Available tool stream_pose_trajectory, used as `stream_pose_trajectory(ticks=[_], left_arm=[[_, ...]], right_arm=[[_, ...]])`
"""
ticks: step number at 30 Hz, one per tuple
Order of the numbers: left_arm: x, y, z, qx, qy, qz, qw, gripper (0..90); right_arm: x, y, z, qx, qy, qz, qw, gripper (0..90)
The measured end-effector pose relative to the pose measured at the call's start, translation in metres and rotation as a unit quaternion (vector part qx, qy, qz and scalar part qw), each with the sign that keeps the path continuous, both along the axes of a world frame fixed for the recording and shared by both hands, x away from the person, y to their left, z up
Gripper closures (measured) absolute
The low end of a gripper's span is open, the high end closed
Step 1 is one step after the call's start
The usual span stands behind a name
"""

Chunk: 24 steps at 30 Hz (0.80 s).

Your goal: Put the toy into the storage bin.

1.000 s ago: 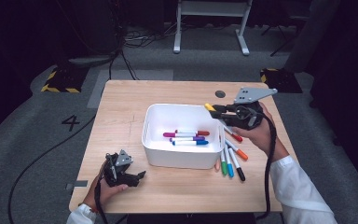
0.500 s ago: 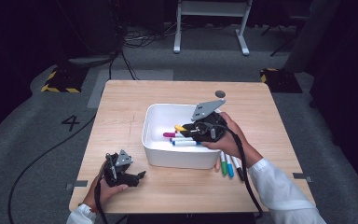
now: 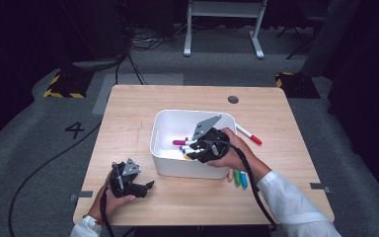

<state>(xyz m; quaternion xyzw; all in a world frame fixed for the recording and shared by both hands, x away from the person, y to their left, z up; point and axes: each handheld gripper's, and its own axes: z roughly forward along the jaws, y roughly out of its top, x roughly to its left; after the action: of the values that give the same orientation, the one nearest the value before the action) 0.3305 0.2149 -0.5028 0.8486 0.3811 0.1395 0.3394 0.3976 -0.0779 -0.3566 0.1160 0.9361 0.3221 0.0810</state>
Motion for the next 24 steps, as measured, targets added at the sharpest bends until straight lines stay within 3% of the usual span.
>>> stream_pose_trajectory(ticks=[3,6,9,12,14,17,21,24], left_arm=[[0.000,0.000,0.000,0.000,0.000,0.000,1.0000,15.0],[0.000,0.000,0.000,0.000,0.000,-0.001,1.0000,15.0],[0.000,0.000,0.000,0.000,0.000,-0.001,1.0000,15.0],[0.000,0.000,0.000,0.000,0.000,-0.001,1.0000,15.0],[0.000,0.000,0.000,0.000,0.001,-0.001,1.0000,14.9],[0.000,0.000,0.000,0.000,0.000,-0.001,1.0000,14.9],[0.000,0.000,0.000,0.000,0.001,-0.001,1.0000,14.9],[0.000,0.000,0.000,0.000,0.000,-0.001,1.0000,14.9]], right_arm=[[0.003,-0.014,0.007,0.030,-0.014,-0.005,0.9995,59.3],[0.008,-0.041,0.017,0.080,-0.025,-0.026,0.9962,57.0],[0.015,-0.078,0.024,0.121,-0.046,-0.067,0.9894,54.0],[0.024,-0.117,0.026,0.151,-0.067,-0.114,0.9798,52.3],[0.030,-0.143,0.023,0.149,-0.088,-0.151,0.9734,51.9],[0.045,-0.176,0.009,0.129,-0.098,-0.202,0.9658,50.5],[0.066,-0.206,-0.021,0.090,-0.085,-0.257,0.9584,49.8],[0.079,-0.220,-0.045,0.078,-0.059,-0.279,0.9552,49.7]])
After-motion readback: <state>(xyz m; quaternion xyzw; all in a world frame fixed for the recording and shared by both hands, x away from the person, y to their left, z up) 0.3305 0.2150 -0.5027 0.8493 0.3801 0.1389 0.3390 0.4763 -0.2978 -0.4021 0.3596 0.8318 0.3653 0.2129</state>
